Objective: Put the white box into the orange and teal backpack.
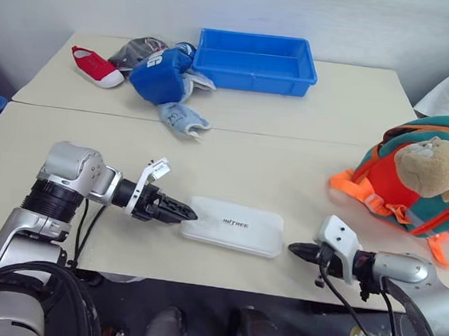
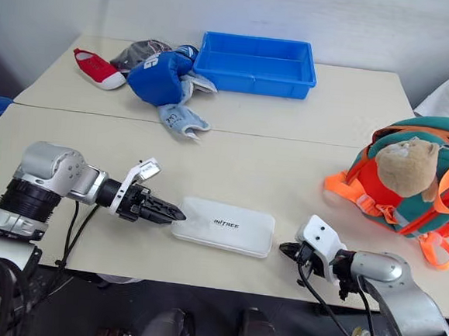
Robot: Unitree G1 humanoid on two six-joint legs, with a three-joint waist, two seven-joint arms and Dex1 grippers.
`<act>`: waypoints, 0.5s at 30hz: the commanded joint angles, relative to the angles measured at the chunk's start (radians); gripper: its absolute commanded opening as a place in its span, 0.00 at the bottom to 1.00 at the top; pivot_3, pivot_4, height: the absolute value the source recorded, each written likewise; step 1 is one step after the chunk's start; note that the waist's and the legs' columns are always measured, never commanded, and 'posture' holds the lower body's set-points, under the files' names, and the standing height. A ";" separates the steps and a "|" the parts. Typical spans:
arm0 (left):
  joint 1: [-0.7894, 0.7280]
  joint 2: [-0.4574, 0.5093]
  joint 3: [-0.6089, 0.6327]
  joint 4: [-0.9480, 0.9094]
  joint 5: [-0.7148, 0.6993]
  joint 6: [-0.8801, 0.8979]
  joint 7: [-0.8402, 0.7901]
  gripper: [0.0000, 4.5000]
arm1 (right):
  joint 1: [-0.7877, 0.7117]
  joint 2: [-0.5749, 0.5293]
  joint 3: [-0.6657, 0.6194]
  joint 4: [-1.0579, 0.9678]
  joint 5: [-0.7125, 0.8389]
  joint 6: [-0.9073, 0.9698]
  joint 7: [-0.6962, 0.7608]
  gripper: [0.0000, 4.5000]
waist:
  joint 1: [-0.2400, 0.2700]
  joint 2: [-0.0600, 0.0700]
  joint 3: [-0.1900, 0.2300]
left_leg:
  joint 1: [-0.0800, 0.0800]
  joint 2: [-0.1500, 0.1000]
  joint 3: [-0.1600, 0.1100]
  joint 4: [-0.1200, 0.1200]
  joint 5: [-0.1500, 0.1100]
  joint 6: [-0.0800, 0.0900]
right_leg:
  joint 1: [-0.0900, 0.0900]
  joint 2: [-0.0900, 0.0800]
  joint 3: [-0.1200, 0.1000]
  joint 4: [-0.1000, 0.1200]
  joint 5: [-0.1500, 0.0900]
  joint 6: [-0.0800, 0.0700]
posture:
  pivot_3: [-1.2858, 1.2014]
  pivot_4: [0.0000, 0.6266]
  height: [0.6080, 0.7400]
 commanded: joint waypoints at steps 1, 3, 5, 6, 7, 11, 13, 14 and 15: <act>0.053 -0.038 0.028 0.020 0.057 -0.005 0.096 0.99 | -0.041 0.011 0.024 0.055 -0.026 -0.046 0.010 0.00 | 0.003 0.001 -0.001 | 0.000 0.000 0.000 0.000 0.000 0.000 | 0.000 0.000 0.000 0.000 0.000 0.000 | 0.52 0.24 1.00; 0.067 -0.030 0.056 0.003 0.052 0.003 0.107 0.99 | -0.065 0.016 0.042 0.094 -0.038 -0.064 0.017 0.00 | 0.005 0.000 -0.001 | 0.000 -0.001 -0.001 0.000 0.001 0.001 | 0.001 -0.001 0.000 0.000 0.000 0.001 | 0.52 0.24 1.00; 0.076 -0.008 0.083 -0.006 0.034 0.009 0.099 0.99 | -0.083 0.006 0.054 0.121 -0.048 -0.078 0.034 0.00 | 0.005 0.000 -0.001 | 0.001 -0.001 -0.001 0.000 0.001 0.001 | 0.001 -0.001 0.000 0.000 0.001 0.001 | 0.52 0.24 1.00; 0.078 -0.004 0.093 -0.003 0.033 0.010 0.100 0.99 | -0.089 0.002 0.057 0.130 -0.050 -0.085 0.041 0.00 | 0.003 0.000 -0.001 | 0.001 -0.001 -0.001 0.000 0.001 0.001 | 0.001 -0.001 0.000 0.000 0.001 0.001 | 0.52 0.24 1.00; 0.080 -0.003 0.098 0.001 0.026 0.010 0.094 0.99 | -0.096 -0.001 0.058 0.139 -0.051 -0.089 0.046 0.00 | 0.001 0.000 -0.001 | 0.001 -0.001 -0.001 0.000 0.001 0.001 | 0.001 -0.001 0.000 0.001 0.001 0.001 | 0.52 0.24 1.00; 0.075 -0.084 0.096 0.026 0.028 0.009 0.104 0.99 | -0.141 0.004 0.082 0.190 -0.067 -0.118 0.071 0.00 | -0.001 0.001 -0.002 | 0.001 -0.001 -0.001 0.000 0.001 0.000 | 0.001 -0.001 0.000 0.001 0.001 0.001 | 0.52 0.24 1.00; 0.071 -0.127 0.095 0.036 0.038 0.004 0.125 0.99 | -0.165 0.018 0.099 0.205 -0.070 -0.123 0.080 0.00 | 0.004 0.000 -0.002 | 0.002 -0.001 -0.002 0.001 0.001 0.001 | 0.003 -0.001 -0.001 0.001 0.001 0.002 | 0.52 0.24 1.00; 0.070 -0.150 0.095 0.036 0.045 -0.003 0.139 0.99 | -0.182 0.029 0.109 0.211 -0.071 -0.126 0.085 0.00 | 0.006 0.000 -0.002 | 0.002 -0.002 -0.002 0.001 0.001 0.001 | 0.004 -0.002 -0.001 0.000 0.001 0.002 | 0.52 0.24 1.00; 0.070 -0.167 0.096 0.038 0.050 -0.008 0.150 0.99 | -0.195 0.037 0.117 0.217 -0.072 -0.128 0.088 0.00 | 0.009 0.001 -0.002 | 0.003 -0.002 -0.002 0.002 0.001 0.002 | 0.005 -0.002 -0.001 0.000 0.001 0.002 | 0.52 0.24 1.00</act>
